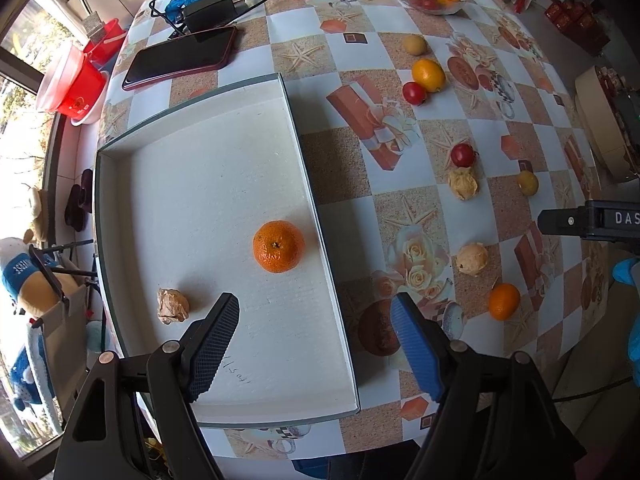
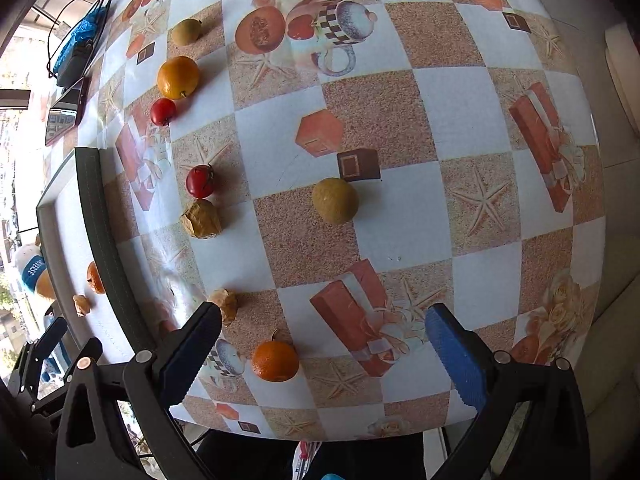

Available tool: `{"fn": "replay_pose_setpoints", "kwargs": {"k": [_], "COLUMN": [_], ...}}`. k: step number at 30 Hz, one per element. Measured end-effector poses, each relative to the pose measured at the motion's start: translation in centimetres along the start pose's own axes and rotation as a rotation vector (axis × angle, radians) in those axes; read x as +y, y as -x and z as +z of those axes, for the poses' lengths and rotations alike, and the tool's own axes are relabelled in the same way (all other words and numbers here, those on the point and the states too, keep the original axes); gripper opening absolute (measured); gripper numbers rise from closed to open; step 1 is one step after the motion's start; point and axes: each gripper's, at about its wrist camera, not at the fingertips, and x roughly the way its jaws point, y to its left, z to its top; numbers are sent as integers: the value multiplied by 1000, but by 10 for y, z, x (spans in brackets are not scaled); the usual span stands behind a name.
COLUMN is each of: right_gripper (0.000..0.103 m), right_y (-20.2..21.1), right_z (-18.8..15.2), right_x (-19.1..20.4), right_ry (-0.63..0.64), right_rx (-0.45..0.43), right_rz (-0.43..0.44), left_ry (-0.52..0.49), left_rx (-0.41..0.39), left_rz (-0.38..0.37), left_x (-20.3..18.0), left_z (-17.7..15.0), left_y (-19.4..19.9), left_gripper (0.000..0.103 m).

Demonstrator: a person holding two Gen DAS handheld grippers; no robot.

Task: Organize fruits
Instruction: 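Grasp a second crumpled paper ball with the left tool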

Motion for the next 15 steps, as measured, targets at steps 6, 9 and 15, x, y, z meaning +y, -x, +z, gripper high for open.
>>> {"fn": "replay_pose_setpoints", "kwargs": {"k": [6, 9, 15], "right_gripper": [102, 102, 102], "right_y": [2, -8, -23], "right_z": [-6, -15, -30], "right_x": [-28, -41, -74], "right_ry": [-43, -77, -125], "right_rx": [-10, 1, 40], "right_rz": [17, 12, 0], "left_ry": [-20, -38, -99], "left_rx": [-7, 6, 20], "left_rz": [-10, -26, -43], "left_x": [-10, -20, -50], "left_z": [4, 7, 17], "left_y": [4, 1, -6], "left_gripper": [81, 81, 81]}}
